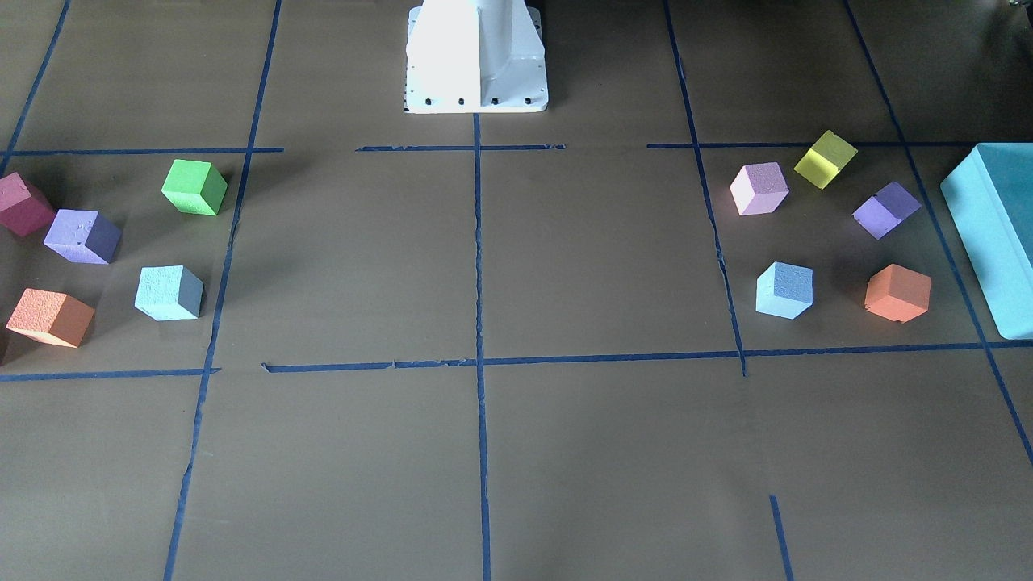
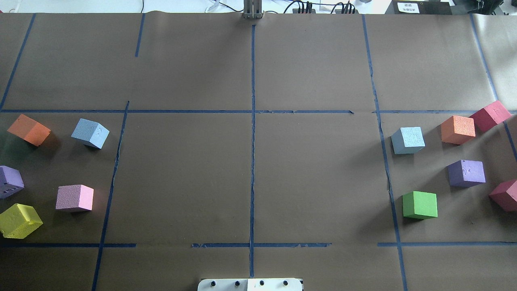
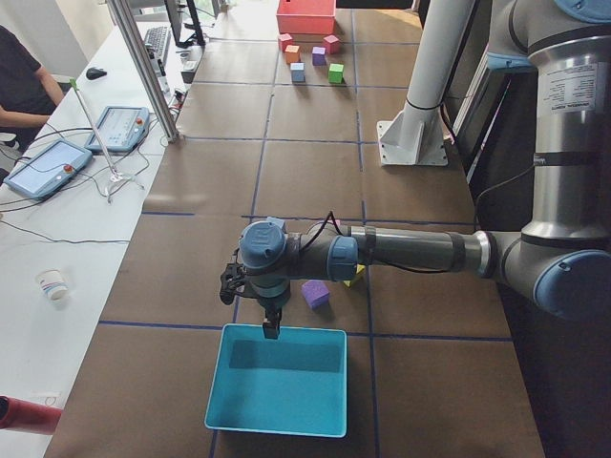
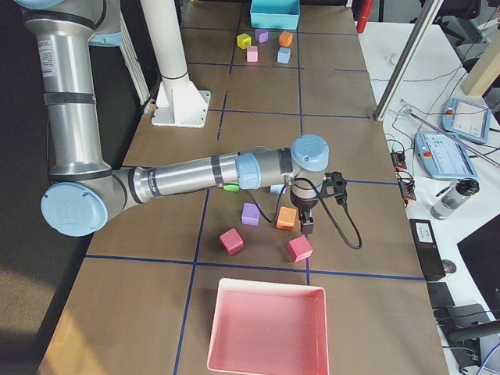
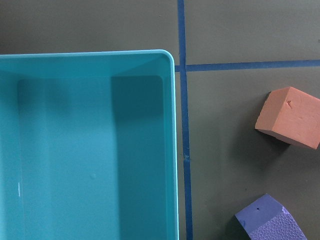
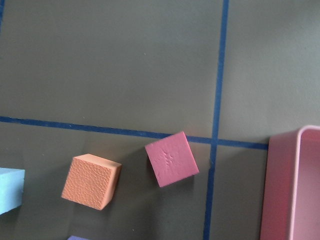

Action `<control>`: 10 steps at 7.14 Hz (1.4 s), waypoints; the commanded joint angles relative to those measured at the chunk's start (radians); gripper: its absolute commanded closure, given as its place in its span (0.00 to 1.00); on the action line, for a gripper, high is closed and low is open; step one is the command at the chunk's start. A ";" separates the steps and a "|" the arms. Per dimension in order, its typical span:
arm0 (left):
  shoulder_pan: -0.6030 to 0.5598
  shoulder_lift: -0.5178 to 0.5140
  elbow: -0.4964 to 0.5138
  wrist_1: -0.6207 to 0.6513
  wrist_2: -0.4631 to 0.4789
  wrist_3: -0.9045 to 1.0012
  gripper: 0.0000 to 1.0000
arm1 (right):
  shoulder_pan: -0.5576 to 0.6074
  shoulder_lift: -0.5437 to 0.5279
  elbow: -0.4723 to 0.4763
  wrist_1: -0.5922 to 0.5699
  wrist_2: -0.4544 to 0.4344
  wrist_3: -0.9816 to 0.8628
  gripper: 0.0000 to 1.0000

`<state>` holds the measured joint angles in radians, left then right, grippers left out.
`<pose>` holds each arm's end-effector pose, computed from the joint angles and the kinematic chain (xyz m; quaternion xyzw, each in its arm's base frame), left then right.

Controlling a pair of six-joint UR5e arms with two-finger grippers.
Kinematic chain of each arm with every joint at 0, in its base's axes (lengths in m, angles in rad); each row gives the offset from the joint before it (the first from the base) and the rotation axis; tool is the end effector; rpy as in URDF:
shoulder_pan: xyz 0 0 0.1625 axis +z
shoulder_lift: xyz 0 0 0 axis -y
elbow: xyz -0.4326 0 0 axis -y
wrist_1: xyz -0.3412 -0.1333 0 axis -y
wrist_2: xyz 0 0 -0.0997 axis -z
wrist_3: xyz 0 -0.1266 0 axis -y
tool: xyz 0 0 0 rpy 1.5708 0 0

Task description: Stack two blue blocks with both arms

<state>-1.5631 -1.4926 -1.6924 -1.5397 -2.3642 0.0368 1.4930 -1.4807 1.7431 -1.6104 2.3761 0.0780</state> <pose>-0.0399 -0.4082 0.6665 0.0113 0.3862 0.0229 0.9220 0.0042 -0.4869 0.5684 0.0717 -0.3962 -0.0435 0.9143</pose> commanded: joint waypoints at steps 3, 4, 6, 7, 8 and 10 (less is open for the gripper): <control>0.000 0.000 -0.001 -0.022 -0.001 -0.001 0.00 | -0.275 0.051 0.096 0.079 -0.082 0.457 0.00; 0.000 0.000 0.000 -0.033 0.000 -0.006 0.00 | -0.351 0.015 0.092 0.215 -0.137 0.579 0.00; 0.000 0.000 -0.001 -0.034 -0.001 -0.003 0.00 | -0.470 -0.023 0.049 0.383 -0.227 0.680 0.00; 0.000 0.000 -0.001 -0.034 0.000 -0.003 0.00 | -0.508 -0.018 0.035 0.385 -0.232 0.680 0.00; 0.000 0.000 -0.001 -0.034 0.000 -0.002 0.00 | -0.532 -0.009 0.018 0.385 -0.232 0.678 0.00; 0.000 0.000 -0.001 -0.034 0.002 -0.002 0.00 | -0.575 0.002 0.007 0.385 -0.235 0.678 0.00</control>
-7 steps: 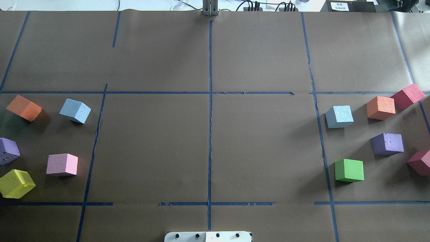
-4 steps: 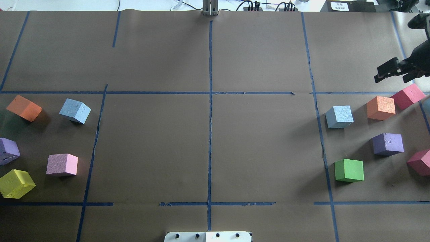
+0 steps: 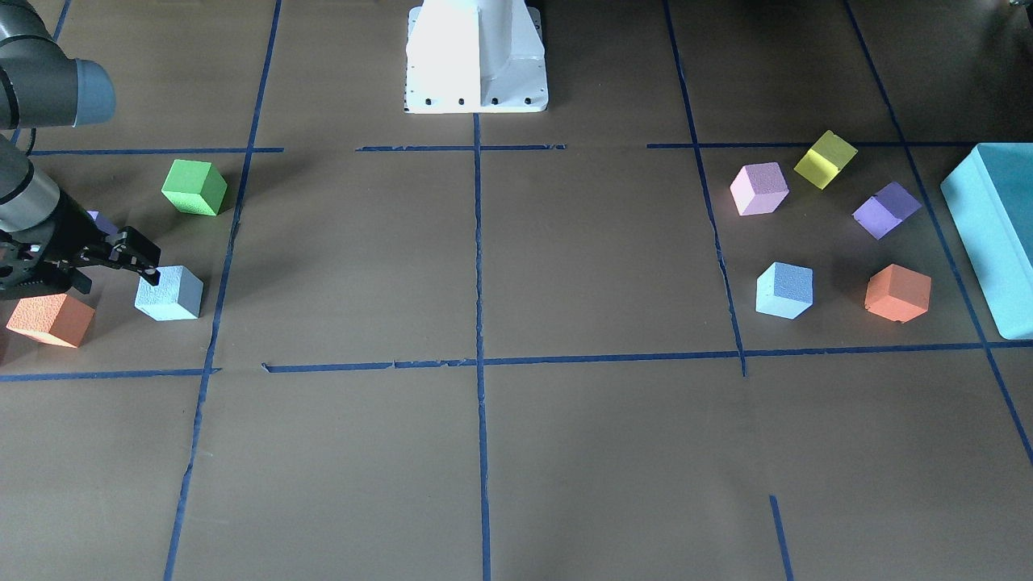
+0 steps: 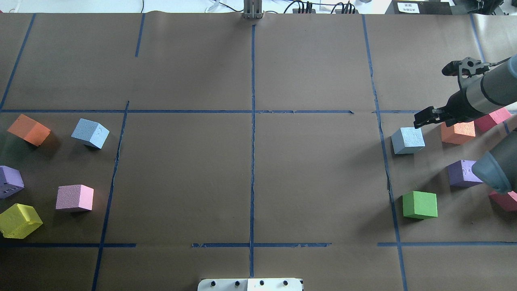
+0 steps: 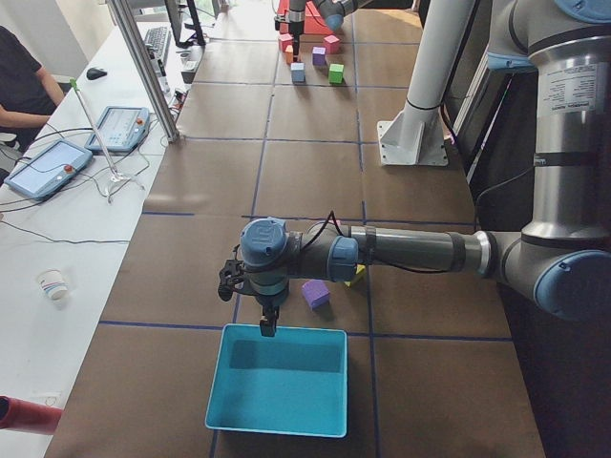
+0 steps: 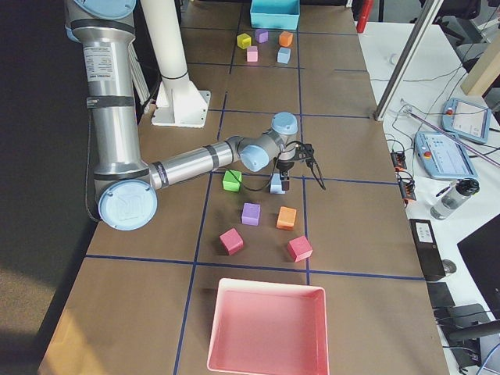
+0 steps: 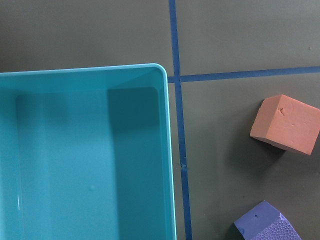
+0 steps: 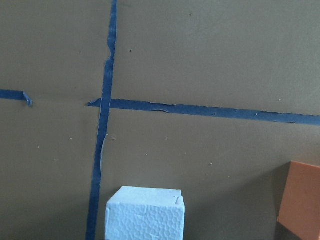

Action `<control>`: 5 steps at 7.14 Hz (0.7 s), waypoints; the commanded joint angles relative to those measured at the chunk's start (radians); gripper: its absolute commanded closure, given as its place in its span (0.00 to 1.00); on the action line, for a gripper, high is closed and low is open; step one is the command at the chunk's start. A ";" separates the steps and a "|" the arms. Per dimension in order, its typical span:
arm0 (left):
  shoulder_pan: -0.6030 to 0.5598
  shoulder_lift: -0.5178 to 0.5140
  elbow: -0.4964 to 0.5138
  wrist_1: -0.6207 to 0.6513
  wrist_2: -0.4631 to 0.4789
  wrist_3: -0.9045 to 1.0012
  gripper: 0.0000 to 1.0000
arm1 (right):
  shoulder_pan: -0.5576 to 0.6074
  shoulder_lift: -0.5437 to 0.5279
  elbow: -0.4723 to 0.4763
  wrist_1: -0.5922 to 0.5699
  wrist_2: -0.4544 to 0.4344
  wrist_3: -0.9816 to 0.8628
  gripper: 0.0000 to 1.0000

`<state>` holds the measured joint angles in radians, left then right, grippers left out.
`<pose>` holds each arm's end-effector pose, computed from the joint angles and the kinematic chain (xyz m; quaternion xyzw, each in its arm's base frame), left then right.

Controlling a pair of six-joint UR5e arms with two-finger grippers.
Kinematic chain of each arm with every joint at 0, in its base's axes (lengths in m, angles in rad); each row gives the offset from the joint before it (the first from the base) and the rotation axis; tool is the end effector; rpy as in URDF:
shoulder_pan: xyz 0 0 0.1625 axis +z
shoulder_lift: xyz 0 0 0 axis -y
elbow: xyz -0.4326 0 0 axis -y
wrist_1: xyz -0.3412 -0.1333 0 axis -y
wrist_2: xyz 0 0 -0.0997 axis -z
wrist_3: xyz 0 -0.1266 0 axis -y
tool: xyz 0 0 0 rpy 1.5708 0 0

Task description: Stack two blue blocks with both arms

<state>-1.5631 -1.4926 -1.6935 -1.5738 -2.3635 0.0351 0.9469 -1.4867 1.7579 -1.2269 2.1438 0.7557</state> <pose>-0.0400 -0.4112 0.6626 0.0272 0.3856 0.0289 0.9218 -0.2442 -0.4500 0.5315 0.0526 -0.3926 -0.0252 0.9179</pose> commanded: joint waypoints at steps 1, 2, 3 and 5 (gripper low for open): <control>0.000 0.000 0.000 0.000 0.001 0.000 0.00 | -0.048 0.025 -0.027 0.003 -0.002 -0.001 0.00; 0.000 0.000 0.000 0.000 0.001 0.000 0.00 | -0.059 0.042 -0.056 0.003 -0.002 -0.001 0.00; 0.000 0.000 0.000 0.000 0.001 0.000 0.00 | -0.066 0.060 -0.093 0.003 -0.008 -0.003 0.00; 0.000 0.000 0.000 0.000 0.001 0.000 0.00 | -0.082 0.062 -0.121 0.001 -0.019 0.002 0.03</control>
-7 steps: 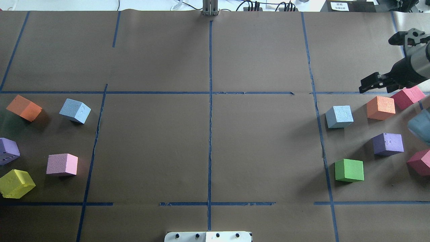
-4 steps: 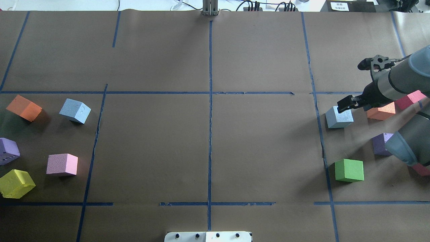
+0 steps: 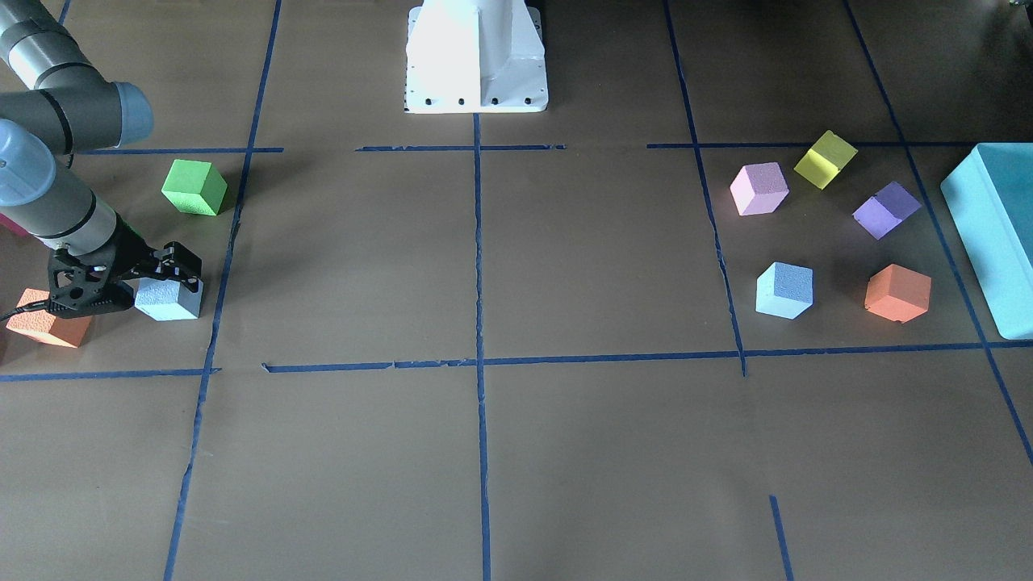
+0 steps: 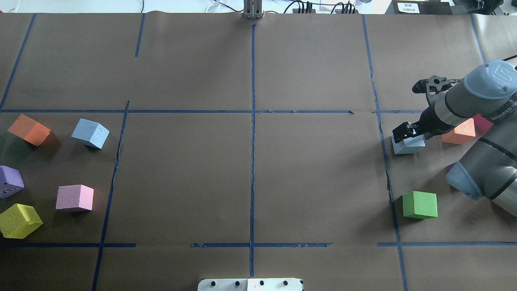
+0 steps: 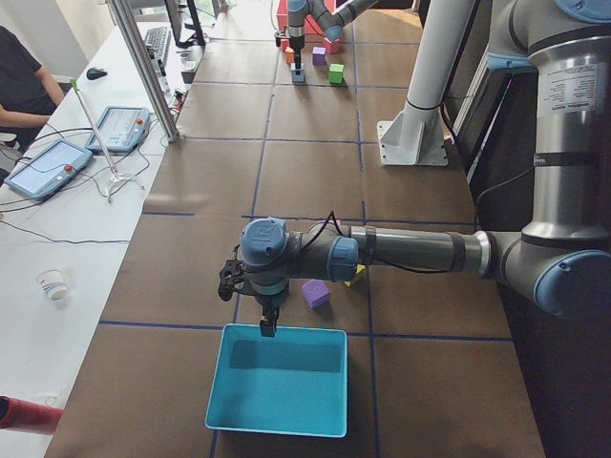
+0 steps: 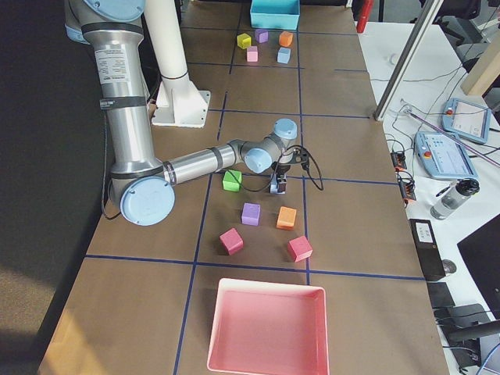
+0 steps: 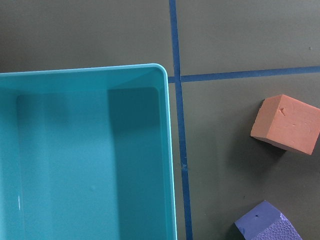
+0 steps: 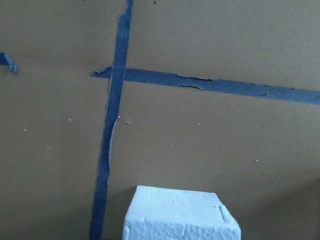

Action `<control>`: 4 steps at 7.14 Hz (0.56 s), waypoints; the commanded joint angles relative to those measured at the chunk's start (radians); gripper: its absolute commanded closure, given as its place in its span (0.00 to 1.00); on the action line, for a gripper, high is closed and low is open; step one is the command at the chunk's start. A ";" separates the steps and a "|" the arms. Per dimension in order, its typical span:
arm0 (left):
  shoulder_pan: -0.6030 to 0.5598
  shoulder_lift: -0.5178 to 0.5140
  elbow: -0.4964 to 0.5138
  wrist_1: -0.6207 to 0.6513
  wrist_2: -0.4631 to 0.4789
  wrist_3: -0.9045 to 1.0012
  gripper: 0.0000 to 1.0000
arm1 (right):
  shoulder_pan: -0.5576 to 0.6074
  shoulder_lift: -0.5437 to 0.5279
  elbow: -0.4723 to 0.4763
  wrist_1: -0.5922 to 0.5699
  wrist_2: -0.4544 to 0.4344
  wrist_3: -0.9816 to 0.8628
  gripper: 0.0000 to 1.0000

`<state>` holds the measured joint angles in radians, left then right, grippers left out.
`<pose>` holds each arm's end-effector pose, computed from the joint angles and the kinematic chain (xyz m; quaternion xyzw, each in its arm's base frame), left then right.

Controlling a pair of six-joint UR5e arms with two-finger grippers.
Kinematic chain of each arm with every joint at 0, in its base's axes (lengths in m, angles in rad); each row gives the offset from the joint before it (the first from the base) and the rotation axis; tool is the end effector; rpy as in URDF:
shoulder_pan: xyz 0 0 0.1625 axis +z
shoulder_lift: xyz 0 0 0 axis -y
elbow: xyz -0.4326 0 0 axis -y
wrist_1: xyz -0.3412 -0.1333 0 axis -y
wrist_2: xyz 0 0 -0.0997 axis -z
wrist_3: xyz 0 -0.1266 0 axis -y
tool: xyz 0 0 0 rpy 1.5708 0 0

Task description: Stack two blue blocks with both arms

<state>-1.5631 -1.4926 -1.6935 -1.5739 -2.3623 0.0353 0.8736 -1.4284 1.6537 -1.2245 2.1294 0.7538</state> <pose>-0.0401 -0.4112 0.6627 0.0273 0.3851 0.0290 0.9220 -0.2933 -0.4534 0.5509 0.0273 -0.3777 -0.0516 0.9241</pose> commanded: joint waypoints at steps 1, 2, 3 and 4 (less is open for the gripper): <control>0.000 0.000 0.000 0.000 0.000 0.000 0.00 | -0.007 0.002 -0.009 0.000 -0.002 0.004 0.59; 0.000 0.000 -0.002 0.000 0.000 0.000 0.00 | -0.004 0.002 0.000 0.000 0.000 -0.001 0.94; 0.000 0.000 -0.009 0.002 0.000 -0.002 0.00 | 0.005 0.003 0.026 -0.001 0.007 0.002 1.00; 0.000 0.002 -0.017 0.002 0.002 -0.002 0.00 | 0.016 0.026 0.078 -0.057 0.014 0.009 1.00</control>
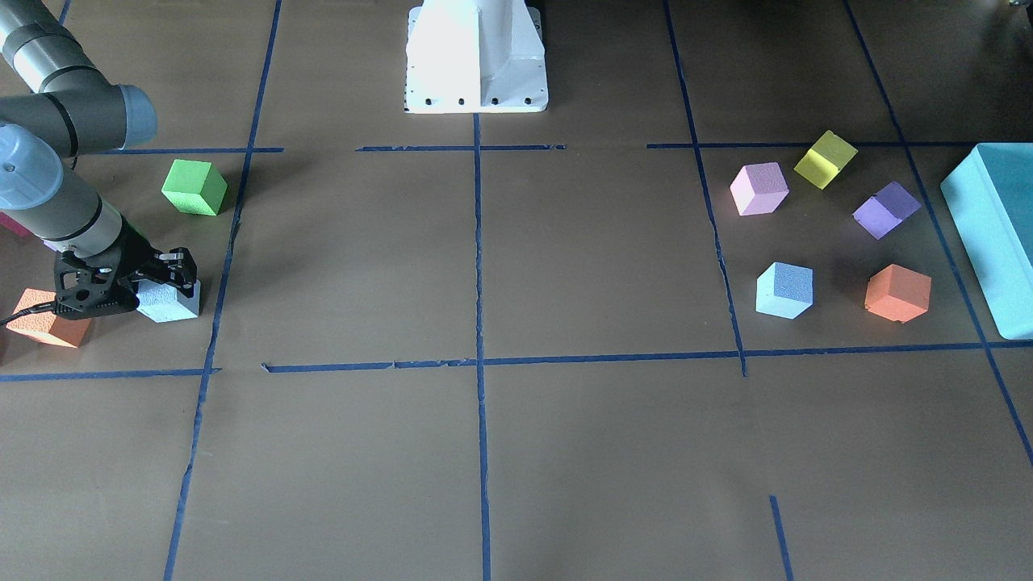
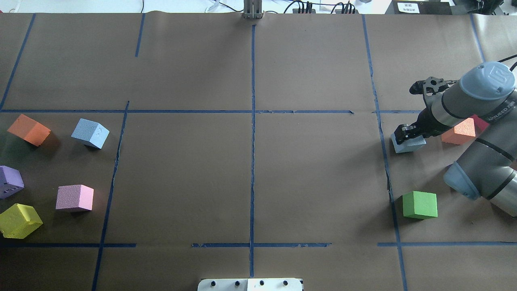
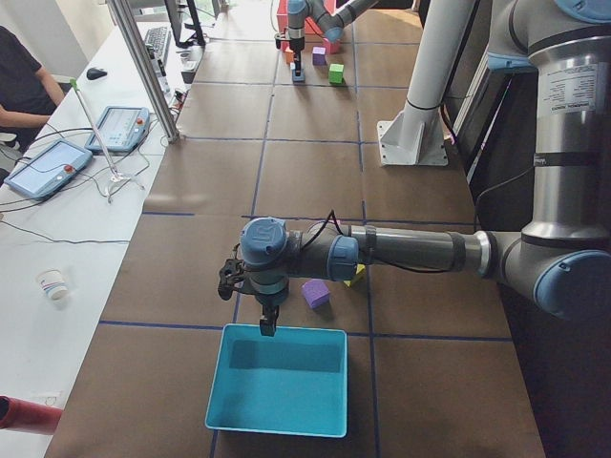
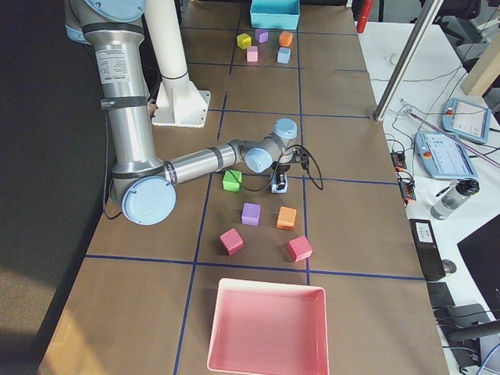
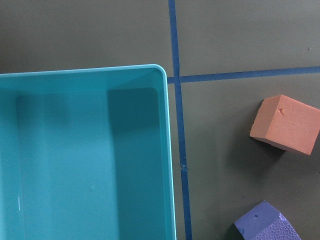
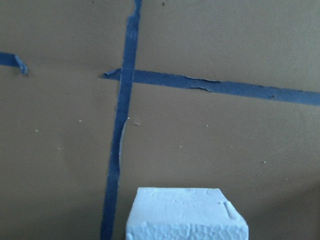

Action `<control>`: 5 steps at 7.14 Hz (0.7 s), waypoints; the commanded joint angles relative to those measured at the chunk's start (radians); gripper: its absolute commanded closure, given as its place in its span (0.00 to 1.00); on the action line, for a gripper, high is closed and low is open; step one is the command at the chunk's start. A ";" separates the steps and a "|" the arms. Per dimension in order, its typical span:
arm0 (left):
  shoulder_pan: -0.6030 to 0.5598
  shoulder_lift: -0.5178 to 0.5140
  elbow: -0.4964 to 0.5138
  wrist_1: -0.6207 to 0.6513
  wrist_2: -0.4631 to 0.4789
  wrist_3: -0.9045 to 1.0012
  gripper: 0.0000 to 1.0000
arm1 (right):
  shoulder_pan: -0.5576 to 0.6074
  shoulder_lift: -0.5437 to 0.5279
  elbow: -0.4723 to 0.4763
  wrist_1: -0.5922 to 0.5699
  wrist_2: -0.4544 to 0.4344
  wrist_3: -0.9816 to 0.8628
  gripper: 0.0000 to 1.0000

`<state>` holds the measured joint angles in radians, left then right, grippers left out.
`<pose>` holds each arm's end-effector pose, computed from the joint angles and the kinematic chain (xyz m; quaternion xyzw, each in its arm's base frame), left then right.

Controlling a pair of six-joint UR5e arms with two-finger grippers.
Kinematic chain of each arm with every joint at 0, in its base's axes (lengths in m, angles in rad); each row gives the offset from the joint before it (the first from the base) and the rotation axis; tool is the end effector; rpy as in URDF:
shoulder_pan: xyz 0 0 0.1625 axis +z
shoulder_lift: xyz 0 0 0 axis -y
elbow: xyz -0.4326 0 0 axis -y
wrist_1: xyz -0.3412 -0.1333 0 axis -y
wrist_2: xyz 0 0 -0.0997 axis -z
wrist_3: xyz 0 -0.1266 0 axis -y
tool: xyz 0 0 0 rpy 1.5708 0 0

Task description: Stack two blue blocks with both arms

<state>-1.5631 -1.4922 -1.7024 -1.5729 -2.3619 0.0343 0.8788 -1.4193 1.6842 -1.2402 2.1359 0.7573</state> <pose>-0.0401 -0.4115 0.6591 0.0305 0.3848 0.0300 0.9220 -0.2923 -0.4553 0.5334 0.0343 -0.3863 -0.0518 0.9203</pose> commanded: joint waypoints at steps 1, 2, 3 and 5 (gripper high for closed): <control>0.000 0.003 -0.010 0.001 0.000 -0.001 0.00 | 0.009 0.137 0.084 -0.227 0.010 0.016 1.00; -0.001 0.003 -0.010 0.001 0.001 -0.001 0.00 | -0.015 0.293 0.087 -0.402 0.009 0.063 1.00; -0.002 0.003 -0.010 0.001 0.001 -0.001 0.00 | -0.090 0.371 0.086 -0.439 -0.002 0.200 1.00; 0.000 0.003 -0.014 0.002 0.001 -0.001 0.00 | -0.243 0.539 0.013 -0.441 -0.113 0.435 1.00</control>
<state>-1.5643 -1.4896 -1.7144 -1.5720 -2.3608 0.0338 0.7288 -0.9933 1.7470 -1.6668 2.0957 1.0474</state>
